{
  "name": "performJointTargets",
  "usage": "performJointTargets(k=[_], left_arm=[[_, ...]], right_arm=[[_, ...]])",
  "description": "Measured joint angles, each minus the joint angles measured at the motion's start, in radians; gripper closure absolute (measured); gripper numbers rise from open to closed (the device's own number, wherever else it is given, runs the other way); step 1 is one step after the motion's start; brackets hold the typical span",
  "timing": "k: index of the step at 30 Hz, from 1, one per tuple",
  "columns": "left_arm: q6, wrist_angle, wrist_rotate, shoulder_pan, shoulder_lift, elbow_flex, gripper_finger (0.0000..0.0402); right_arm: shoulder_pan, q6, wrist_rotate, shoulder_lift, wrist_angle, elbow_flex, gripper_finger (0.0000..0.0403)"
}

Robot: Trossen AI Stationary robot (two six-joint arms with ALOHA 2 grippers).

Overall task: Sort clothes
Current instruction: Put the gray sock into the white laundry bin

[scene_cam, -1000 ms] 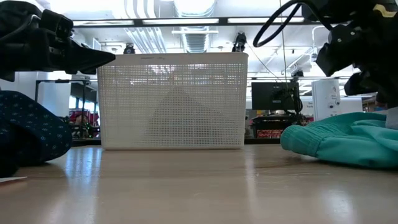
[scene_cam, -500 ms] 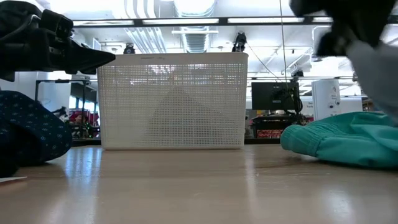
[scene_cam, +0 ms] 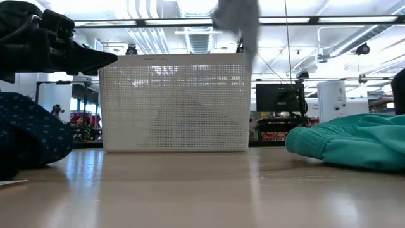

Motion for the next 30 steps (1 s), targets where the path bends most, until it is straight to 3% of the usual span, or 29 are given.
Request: performJointTargets(k=[7,12,16,21,28,30], left_arm=[[0.001,0.000,0.000,0.000,0.000,0.000,0.0364],[0.001,0.002,0.000,0.000,0.000,0.000,0.0364],[0.001,0.004,0.000,0.000,0.000,0.000,0.0364],[0.003,0.009,0.000,0.000,0.001,0.000,0.0364],[0.004,0.009,0.000,0.000,0.003,0.000,0.0364],[0.004,0.009,0.000,0.000,0.003,0.000,0.0364]], right_arm=[[-0.091,-0.352,0.067,0.014,0.407,0.014,0.0403],[-0.263,-0.442,-0.002,0.065,0.576,0.014,0.0403],[-0.417,-0.403,-0.116,0.122,0.593,0.014,0.0403],[-0.569,-0.305,-0.160,0.221,0.591,0.014,0.0403],[-0.693,-0.140,-0.378,0.369,0.576,0.013,0.0403],[-0.709,-0.062,-0.394,0.404,0.576,0.013,0.0400]])
